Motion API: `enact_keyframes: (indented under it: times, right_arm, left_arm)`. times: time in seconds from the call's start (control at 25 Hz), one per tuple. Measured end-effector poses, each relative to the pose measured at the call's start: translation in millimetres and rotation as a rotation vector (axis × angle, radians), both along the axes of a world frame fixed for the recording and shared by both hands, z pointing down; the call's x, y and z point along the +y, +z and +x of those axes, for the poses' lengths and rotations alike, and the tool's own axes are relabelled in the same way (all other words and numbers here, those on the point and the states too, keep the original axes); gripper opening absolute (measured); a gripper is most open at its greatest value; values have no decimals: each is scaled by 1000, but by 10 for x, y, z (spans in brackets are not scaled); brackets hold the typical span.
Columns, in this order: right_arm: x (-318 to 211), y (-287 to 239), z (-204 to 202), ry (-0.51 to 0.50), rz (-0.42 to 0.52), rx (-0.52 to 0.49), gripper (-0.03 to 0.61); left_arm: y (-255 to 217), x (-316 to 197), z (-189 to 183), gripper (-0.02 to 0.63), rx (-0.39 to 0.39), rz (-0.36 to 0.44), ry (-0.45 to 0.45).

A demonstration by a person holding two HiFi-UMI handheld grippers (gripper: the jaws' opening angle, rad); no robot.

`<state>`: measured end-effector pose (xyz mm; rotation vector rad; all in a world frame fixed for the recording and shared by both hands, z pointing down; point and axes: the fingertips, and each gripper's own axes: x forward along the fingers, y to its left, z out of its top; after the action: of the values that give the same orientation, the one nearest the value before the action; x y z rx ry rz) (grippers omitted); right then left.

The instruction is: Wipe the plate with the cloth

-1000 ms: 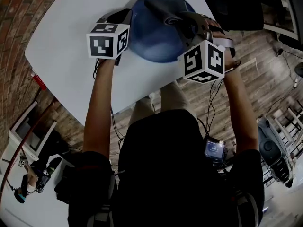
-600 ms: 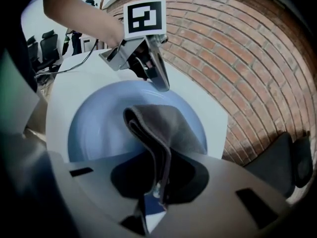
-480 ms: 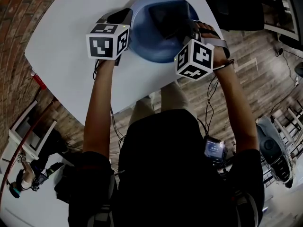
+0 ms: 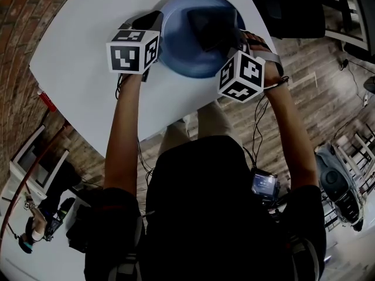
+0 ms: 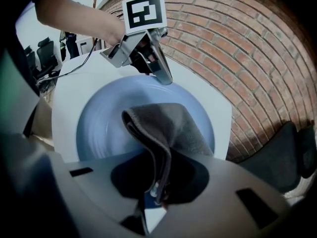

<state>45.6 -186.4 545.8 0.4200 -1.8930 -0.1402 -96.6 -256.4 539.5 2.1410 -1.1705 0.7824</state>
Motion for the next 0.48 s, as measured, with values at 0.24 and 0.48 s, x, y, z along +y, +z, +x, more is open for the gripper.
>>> enact_keyframes:
  times: [0.24, 0.48]
  right_arm:
    - [198, -21, -64, 11, -56, 2, 52]
    - [385, -14, -71, 11, -98, 9, 52]
  left_arm:
    - [-31, 57, -92, 28, 8, 4, -4]
    - [-34, 58, -82, 28, 3, 6, -4]
